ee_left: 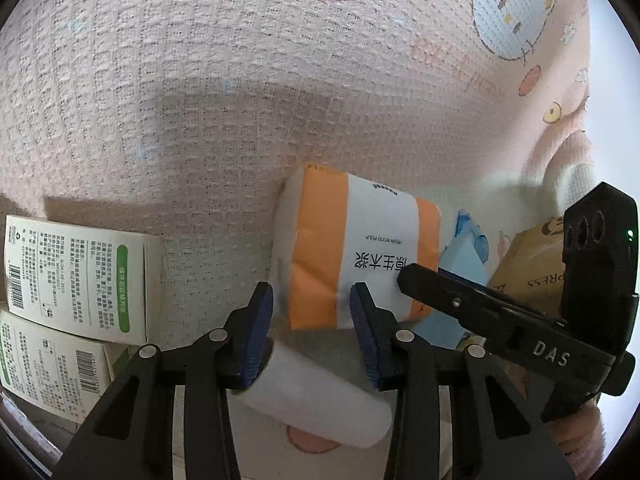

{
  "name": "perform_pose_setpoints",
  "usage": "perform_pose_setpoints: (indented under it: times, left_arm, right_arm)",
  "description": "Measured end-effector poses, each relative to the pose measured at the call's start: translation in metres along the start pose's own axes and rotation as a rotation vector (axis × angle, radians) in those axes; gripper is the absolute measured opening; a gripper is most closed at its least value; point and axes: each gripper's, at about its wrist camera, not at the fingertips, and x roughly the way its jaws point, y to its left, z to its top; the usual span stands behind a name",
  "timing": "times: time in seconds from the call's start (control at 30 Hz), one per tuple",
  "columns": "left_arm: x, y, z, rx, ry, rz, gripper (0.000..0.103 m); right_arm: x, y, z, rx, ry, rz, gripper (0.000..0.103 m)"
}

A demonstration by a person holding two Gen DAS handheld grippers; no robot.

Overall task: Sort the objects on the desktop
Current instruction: 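Close the right gripper on the orange-and-white tissue pack and lift it, then carry the tissue pack with the right gripper over the cardboard box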

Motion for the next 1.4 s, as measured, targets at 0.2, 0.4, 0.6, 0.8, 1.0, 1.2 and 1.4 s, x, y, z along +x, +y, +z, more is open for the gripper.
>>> perform_pose_setpoints:
  times: [0.2, 0.4, 0.6, 0.8, 1.0, 1.2, 1.4]
  left_arm:
    - [0.005, -0.009, 0.005, 0.04, -0.015, 0.016, 0.045]
    - [0.001, 0.003, 0.002, -0.007, -0.037, -0.012, 0.042]
    - [-0.017, -0.001, -0.001, -0.009, -0.07, -0.018, 0.038]
    - [-0.055, -0.022, 0.001, 0.037, -0.144, -0.049, 0.038]
    - [-0.091, -0.049, -0.004, 0.103, -0.216, -0.067, 0.038]
    - [-0.121, -0.074, -0.011, 0.152, -0.248, -0.1, 0.038]
    - [-0.145, -0.132, -0.006, 0.271, -0.279, -0.148, 0.038]
  right_arm:
    - [0.008, -0.003, 0.001, 0.038, -0.029, 0.005, 0.043]
    - [0.009, -0.007, 0.0, 0.087, -0.066, 0.031, 0.046]
    - [-0.006, 0.008, -0.001, 0.019, -0.096, -0.002, 0.045]
    - [-0.044, 0.034, -0.005, -0.022, -0.189, -0.027, 0.045]
    - [-0.088, 0.053, -0.012, -0.066, -0.282, -0.048, 0.045]
    - [-0.127, 0.067, -0.027, -0.079, -0.365, -0.064, 0.045]
    - [-0.188, 0.061, -0.037, -0.063, -0.472, -0.111, 0.045]
